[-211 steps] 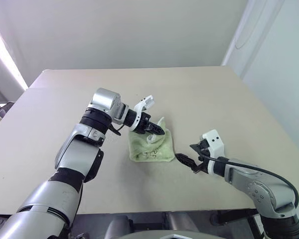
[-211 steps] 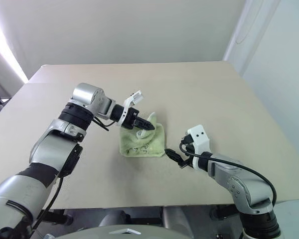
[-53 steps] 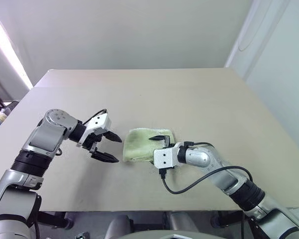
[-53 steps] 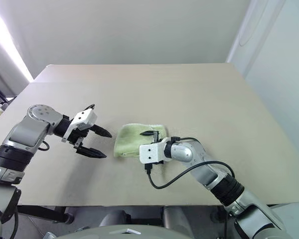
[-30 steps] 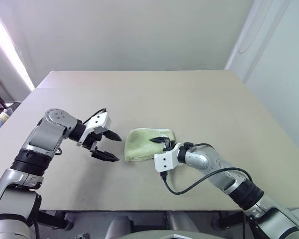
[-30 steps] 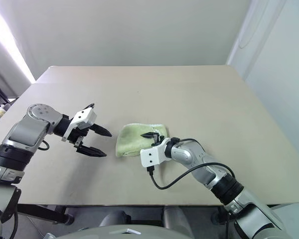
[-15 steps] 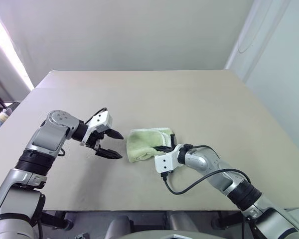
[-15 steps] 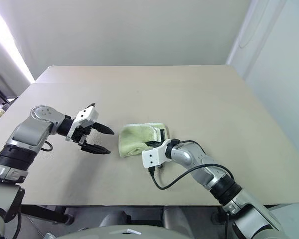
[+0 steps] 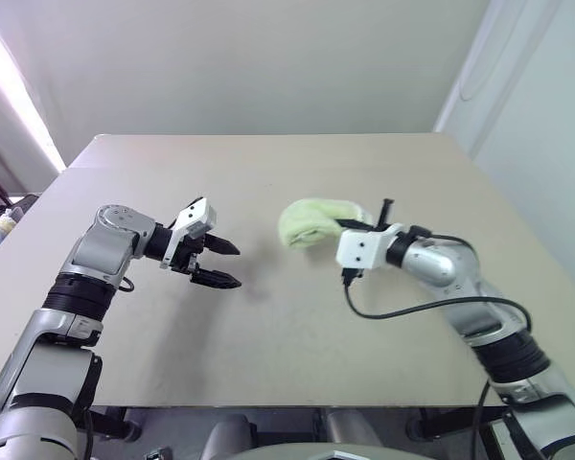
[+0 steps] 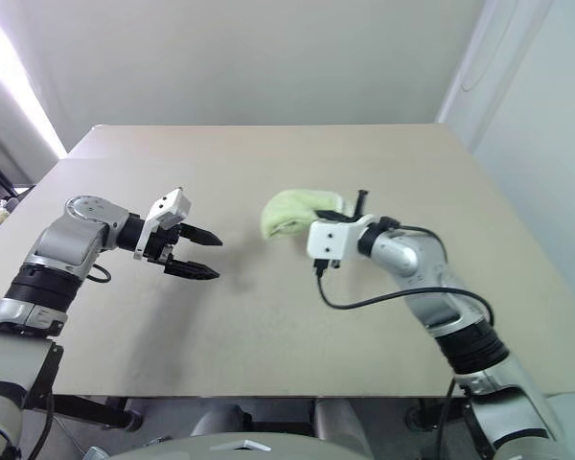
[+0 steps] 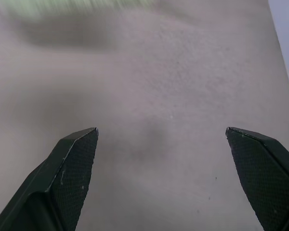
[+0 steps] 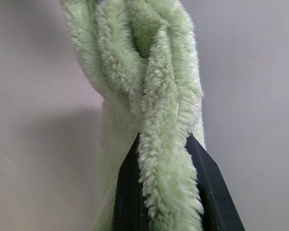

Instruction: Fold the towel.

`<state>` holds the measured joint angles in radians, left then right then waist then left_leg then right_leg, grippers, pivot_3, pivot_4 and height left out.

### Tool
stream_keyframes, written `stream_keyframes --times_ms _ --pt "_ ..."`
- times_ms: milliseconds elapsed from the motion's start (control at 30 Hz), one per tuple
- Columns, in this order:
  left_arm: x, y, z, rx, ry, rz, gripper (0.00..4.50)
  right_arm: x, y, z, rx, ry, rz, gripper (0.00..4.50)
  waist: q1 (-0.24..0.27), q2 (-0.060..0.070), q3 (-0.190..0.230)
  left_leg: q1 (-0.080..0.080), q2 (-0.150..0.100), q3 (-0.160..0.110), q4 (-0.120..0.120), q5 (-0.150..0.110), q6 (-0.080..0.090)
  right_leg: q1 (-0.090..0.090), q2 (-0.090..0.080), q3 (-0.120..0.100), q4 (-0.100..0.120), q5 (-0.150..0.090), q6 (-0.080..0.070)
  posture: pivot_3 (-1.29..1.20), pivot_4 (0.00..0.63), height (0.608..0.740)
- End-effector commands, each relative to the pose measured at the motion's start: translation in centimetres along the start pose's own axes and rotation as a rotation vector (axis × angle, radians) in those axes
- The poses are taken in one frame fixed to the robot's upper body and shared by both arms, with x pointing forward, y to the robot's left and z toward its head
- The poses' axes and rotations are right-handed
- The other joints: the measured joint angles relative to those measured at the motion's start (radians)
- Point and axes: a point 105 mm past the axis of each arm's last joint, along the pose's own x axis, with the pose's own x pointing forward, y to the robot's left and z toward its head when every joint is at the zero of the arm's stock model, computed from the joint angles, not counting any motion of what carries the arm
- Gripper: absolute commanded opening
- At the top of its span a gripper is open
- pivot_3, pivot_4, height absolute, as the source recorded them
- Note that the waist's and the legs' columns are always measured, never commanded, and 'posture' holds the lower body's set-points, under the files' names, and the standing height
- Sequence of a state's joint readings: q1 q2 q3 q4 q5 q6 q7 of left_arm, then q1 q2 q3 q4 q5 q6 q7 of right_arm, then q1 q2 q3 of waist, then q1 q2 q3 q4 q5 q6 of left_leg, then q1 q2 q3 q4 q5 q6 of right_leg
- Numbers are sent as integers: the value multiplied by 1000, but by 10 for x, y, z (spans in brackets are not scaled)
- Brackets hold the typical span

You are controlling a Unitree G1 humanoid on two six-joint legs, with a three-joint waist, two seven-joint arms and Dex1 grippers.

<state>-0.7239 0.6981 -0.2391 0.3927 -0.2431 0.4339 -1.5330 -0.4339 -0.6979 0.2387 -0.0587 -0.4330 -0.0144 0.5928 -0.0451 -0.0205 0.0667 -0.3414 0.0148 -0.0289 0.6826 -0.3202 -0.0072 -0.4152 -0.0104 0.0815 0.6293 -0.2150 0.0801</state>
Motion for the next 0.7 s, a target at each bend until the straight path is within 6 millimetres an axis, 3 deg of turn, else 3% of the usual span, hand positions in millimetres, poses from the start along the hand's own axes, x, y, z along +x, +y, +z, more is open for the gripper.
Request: stream_keyframes --times_ms 33,133,267,467,567,700 --pt "-13 8 35 69 -85 38 4500 -15 -30 -36 -43 111 -118 15 -1 0 0 0 0 0 0 0 0 0 0 0 0 0 0 0 0 712" --pt "-18 13 50 76 -127 60 4500 -23 -27 -74 -25 223 -143 15 -3 0 0 0 0 0 -1 0 0 0 0 0 0 0 0 0 0 712" --pt "-16 14 59 75 -163 66 4500 -25 -2 -103 -13 309 -120 15 -21 0 0 0 0 1 -2 0 0 -1 0 2 0 0 0 0 0 712" --pt "-8 18 62 57 -203 84 4500 -17 42 -118 107 341 -83 15 -36 0 0 1 0 1 -2 0 0 0 1 3 1 0 0 0 0 712" --pt "-5 17 73 33 -261 72 4500 -17 66 -126 149 375 -48 15 -36 0 0 2 0 1 -2 0 0 0 1 3 1 0 0 0 0 712" --pt "0 17 72 38 -251 73 4500 -20 80 -133 137 404 -2 15 -38 -2 0 3 0 1 -1 0 0 3 0 3 0 0 0 0 0 712"
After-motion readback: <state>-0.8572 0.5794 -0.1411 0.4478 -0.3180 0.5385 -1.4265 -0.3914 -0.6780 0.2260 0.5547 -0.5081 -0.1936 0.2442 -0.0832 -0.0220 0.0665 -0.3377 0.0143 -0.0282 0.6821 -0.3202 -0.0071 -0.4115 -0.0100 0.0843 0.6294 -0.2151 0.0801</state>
